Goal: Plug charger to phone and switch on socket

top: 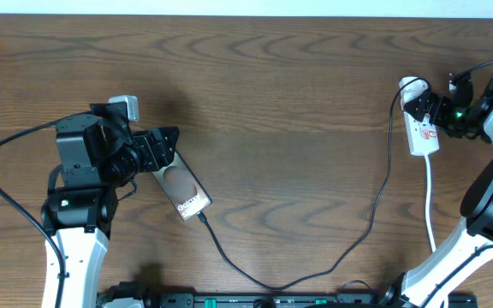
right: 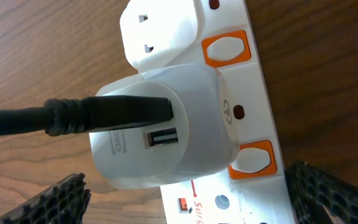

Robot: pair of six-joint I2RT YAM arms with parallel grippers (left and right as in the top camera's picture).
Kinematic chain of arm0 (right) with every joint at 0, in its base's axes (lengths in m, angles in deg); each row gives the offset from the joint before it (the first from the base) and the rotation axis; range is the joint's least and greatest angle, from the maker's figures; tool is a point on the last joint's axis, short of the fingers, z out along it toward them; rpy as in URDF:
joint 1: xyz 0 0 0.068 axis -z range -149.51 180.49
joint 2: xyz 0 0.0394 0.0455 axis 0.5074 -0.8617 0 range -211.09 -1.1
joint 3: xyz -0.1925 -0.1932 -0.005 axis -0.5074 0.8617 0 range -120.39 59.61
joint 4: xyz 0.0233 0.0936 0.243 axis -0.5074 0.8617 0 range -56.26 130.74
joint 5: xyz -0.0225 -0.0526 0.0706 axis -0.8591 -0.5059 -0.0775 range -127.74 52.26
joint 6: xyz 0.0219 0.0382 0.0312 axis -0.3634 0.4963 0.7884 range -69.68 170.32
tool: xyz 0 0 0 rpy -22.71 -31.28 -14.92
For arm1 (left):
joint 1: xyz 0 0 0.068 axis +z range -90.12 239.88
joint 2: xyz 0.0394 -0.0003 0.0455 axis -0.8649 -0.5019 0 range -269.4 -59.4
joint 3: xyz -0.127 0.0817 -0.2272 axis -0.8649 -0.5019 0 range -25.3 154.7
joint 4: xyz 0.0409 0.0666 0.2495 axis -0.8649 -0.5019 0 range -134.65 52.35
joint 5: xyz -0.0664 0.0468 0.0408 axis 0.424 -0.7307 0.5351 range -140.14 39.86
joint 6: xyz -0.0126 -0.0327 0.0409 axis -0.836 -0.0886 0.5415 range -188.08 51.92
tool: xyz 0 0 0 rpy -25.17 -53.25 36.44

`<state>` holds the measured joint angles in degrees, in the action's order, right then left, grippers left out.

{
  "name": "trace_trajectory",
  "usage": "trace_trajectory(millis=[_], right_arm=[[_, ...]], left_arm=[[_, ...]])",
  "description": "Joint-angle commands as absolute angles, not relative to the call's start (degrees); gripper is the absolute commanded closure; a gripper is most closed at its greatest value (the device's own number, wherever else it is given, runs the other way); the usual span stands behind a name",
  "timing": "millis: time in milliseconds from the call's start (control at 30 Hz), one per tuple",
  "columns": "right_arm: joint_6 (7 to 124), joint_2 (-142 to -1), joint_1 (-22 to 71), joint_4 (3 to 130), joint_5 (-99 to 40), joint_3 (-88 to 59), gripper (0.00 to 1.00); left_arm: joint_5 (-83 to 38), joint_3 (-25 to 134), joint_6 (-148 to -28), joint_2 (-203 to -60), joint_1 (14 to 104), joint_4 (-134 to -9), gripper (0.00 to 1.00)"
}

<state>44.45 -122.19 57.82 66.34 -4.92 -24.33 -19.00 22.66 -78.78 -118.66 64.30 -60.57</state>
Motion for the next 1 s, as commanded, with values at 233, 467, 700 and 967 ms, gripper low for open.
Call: trace_trajectory(millis=[233, 467, 700, 967], right_arm=[[41.6, -120.0, 56.3, 66.9, -3.4, -26.6, 0.01], [41.7, -120.0, 56.3, 67.0, -3.3, -28.9, 0.01], [41.7, -120.0, 56.3, 69.4, -3.3, -29.2, 0.01], [42.4, -120.2, 56.2, 72.5, -2.8, -29.2, 0.01]], left_arm=[[-19.7, 21.7, -79.3, -118.9, 64.2, -60.7, 0.28], [-19.7, 21.7, -79.3, -118.9, 64.2, -60.7, 0.28], [-19.7, 21.7, -79.3, -118.9, 64.2, -60.7, 0.28], [-19.7, 21.7, -79.3, -118.9, 64.2, -60.9, 0.28]])
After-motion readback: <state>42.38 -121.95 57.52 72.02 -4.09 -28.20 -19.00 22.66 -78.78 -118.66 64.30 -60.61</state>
